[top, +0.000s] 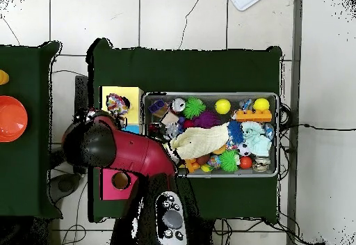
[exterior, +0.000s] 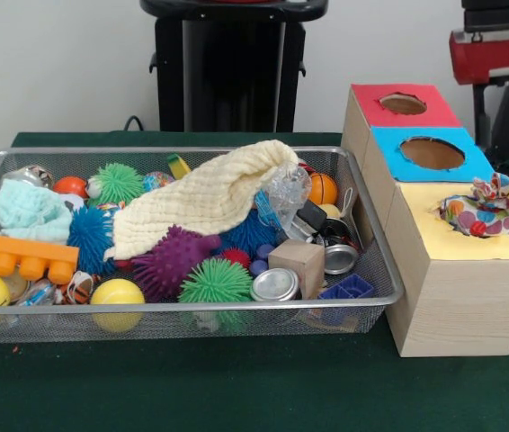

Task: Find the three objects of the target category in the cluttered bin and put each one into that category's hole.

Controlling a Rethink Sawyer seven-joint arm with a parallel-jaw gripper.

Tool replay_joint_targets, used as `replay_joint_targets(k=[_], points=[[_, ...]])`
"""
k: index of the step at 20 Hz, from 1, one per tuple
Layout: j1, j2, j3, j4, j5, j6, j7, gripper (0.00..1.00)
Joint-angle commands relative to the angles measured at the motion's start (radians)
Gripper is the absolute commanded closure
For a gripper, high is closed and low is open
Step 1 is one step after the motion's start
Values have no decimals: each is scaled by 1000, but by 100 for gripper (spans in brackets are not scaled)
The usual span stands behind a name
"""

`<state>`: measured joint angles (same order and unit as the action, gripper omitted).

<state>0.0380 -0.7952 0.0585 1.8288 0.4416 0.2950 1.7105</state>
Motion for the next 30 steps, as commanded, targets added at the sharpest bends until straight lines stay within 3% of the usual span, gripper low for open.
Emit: replay_joint_targets(k=[1,11,30], points=[[-3,-55,-6,36,35,218,256,0],[-42,-67,-87,-18,-118,344,99,0],[-215,-84,-37,-23,-346,402,-52,0]])
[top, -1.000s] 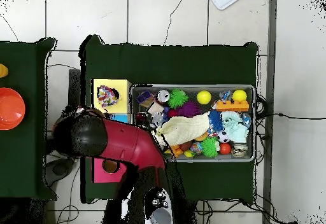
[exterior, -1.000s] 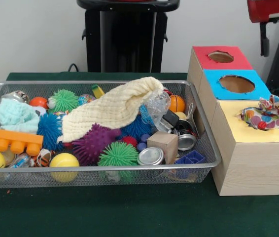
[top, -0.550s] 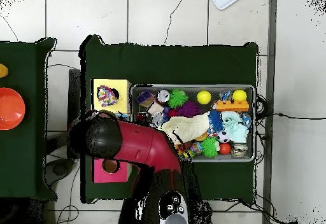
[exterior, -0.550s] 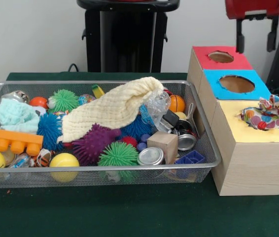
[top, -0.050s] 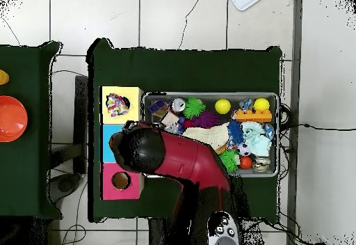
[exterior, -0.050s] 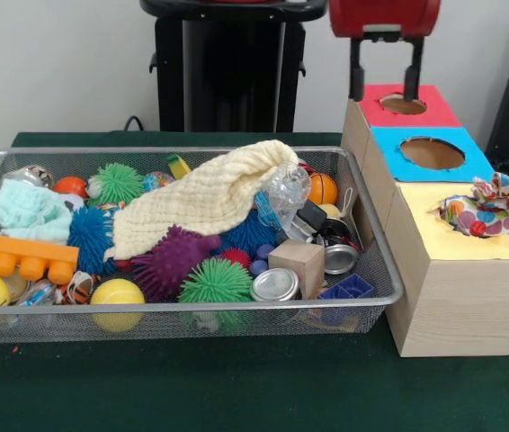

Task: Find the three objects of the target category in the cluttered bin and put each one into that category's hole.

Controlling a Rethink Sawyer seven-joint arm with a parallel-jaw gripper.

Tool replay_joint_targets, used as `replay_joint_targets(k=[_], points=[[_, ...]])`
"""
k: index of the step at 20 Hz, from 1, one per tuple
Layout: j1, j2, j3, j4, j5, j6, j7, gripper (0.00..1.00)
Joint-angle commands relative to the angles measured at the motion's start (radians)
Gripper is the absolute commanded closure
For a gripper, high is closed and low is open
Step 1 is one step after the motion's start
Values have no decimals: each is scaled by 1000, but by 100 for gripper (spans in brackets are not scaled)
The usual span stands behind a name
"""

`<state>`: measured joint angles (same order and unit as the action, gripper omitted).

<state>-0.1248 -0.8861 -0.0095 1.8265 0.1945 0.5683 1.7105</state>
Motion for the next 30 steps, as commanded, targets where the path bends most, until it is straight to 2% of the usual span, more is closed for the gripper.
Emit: replay_joint_targets(k=[1,9,14,19,26,30], points=[[-59,10,33,-25,-115,128,-57,0],[-140,34,76,-59,-183,92,-80,0],[-206,58,101,-127,-242,133,-138,0],[-277,66,141,-152,-292,151,-189,0],[-378,75,195,-130,-377,144,-247,0],[-410,81,213,-116,-433,141,-255,0]])
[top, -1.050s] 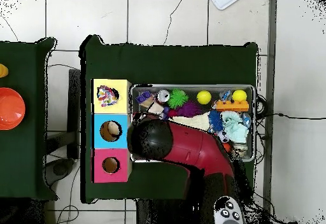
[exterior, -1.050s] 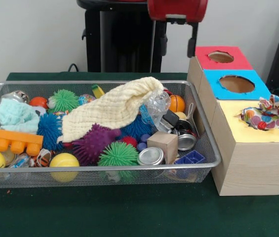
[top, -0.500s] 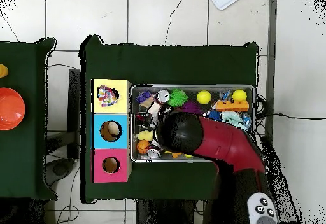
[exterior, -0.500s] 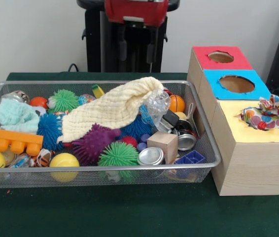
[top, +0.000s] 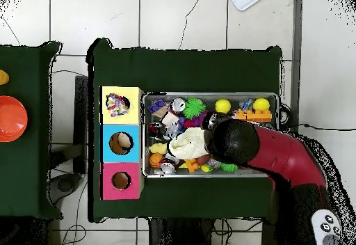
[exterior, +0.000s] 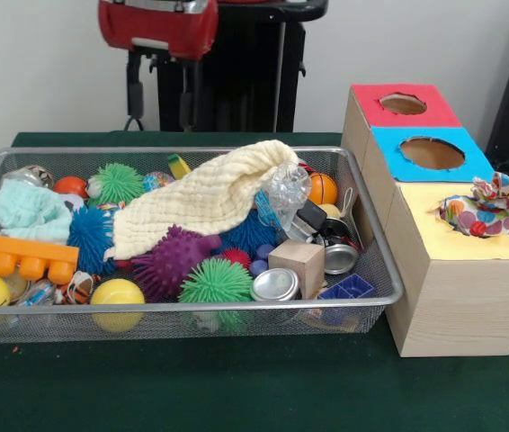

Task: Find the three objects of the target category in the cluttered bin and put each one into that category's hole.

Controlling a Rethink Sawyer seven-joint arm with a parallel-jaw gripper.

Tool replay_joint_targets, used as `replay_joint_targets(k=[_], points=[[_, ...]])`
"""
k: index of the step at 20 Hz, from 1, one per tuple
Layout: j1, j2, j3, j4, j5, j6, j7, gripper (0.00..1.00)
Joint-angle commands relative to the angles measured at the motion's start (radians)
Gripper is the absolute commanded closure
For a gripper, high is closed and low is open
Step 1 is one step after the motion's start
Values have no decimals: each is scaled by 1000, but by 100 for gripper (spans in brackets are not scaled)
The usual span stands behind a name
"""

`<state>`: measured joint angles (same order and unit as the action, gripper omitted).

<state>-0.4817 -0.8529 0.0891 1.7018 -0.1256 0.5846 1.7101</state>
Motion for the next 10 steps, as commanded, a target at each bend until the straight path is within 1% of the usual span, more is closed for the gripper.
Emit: replay_joint_targets(k=[1,5,10], points=[[-56,47,116,15,-127,128,-252,0],[-75,53,123,40,-184,111,-229,0],[-74,57,96,78,-253,71,-177,0]])
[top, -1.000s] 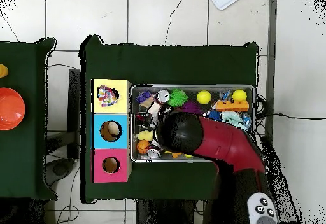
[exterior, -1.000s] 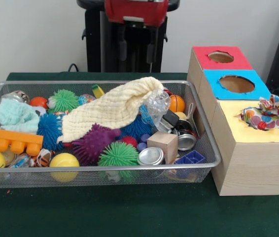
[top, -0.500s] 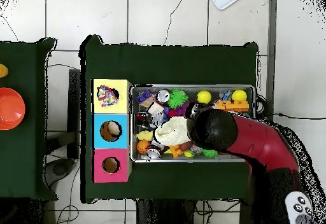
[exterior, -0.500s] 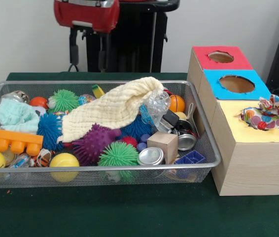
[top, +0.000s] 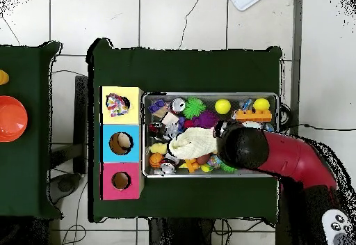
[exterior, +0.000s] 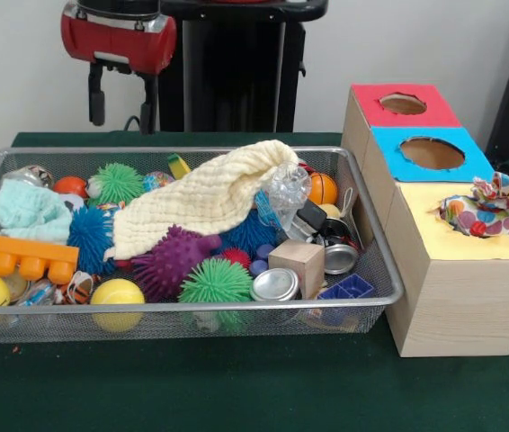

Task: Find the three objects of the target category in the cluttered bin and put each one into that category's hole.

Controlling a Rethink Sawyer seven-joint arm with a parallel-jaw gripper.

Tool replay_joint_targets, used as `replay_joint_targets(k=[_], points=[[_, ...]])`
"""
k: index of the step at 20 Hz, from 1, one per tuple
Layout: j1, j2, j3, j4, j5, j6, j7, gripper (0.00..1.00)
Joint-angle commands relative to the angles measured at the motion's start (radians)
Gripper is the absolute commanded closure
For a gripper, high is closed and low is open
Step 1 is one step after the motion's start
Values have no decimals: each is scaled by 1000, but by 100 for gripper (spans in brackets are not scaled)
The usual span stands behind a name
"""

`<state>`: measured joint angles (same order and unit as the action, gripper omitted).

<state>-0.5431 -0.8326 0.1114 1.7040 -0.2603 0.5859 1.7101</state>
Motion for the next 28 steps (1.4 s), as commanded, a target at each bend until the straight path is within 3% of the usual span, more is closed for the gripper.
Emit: replay_joint_targets(k=[1,10,20,28], points=[[-15,34,68,90,-124,65,-159,0],[-77,3,87,178,-205,27,-193,0],[-168,72,141,130,-315,-12,-221,0],[-212,142,159,100,-426,-103,-152,0]])
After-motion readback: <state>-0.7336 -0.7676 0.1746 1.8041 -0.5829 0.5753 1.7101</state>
